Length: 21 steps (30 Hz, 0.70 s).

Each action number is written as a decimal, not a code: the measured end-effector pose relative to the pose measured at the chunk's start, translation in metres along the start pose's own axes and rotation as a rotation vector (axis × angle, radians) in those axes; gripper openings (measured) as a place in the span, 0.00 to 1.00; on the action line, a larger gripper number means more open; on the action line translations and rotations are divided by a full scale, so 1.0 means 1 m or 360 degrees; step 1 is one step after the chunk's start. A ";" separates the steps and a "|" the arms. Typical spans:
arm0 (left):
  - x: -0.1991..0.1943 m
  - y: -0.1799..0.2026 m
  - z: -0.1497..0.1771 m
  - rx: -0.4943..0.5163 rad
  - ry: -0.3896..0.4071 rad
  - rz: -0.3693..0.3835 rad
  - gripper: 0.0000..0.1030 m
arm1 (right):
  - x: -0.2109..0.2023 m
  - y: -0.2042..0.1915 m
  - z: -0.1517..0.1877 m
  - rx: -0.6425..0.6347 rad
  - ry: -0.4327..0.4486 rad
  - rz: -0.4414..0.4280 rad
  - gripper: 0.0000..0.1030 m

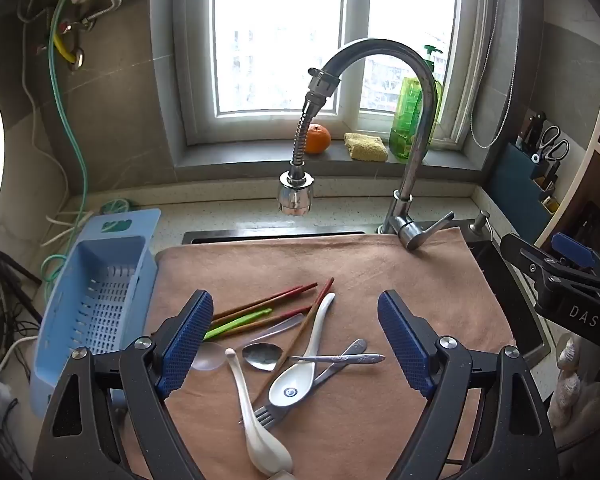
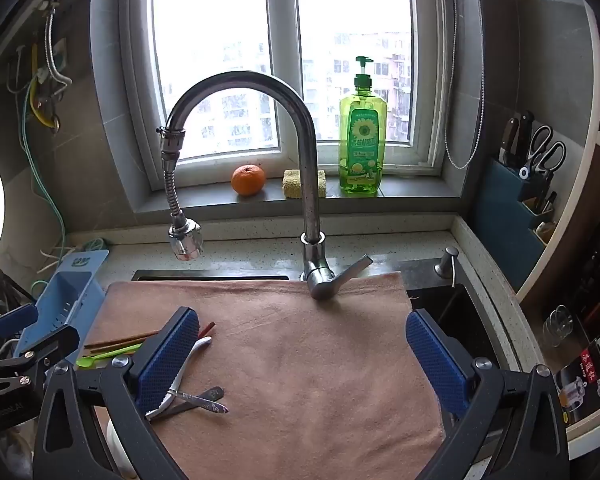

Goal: Organize utensils
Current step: 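Move the right tool toward the long white ceramic spoon on the towel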

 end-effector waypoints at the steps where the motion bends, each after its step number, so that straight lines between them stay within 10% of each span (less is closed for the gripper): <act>1: 0.000 0.000 0.000 -0.0002 0.0000 -0.0003 0.82 | 0.000 0.001 0.001 0.0001 0.0001 0.0001 1.00; 21: 0.004 0.003 0.000 0.0002 0.0001 -0.0001 0.82 | -0.001 0.004 0.002 0.0006 -0.0004 0.0006 1.00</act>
Point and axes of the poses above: each gripper's, at about its wrist camera, not at the fingertips, and x roughly the way its jaws point, y to its right, z to its underside, the point moved 10 cm from there along x, roughly the way its jaws point, and after that the axes turned 12 degrees about z, right-handed, at the moved point
